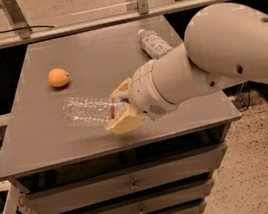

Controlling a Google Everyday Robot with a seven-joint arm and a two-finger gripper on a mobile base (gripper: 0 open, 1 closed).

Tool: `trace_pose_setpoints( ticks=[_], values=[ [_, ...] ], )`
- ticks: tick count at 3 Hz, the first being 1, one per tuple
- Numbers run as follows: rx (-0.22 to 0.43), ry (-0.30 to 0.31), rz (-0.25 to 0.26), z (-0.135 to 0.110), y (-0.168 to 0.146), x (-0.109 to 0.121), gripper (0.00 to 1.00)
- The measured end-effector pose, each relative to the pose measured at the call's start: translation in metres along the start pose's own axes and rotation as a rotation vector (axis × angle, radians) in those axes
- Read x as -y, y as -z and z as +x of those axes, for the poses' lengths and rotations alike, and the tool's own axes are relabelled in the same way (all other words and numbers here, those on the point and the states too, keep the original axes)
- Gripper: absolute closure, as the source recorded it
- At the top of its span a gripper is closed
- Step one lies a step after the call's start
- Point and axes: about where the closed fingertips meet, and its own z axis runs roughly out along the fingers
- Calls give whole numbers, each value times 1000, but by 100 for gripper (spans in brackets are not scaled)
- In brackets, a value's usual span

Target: Pick water bottle

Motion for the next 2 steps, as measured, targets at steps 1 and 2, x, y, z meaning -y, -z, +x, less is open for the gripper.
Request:
trace_pose_setpoints(
  ticks=[1, 2],
  values=[
    [19, 20, 54, -10, 31, 21, 100],
    [19, 20, 54, -10, 31, 21, 100]
  ],
)
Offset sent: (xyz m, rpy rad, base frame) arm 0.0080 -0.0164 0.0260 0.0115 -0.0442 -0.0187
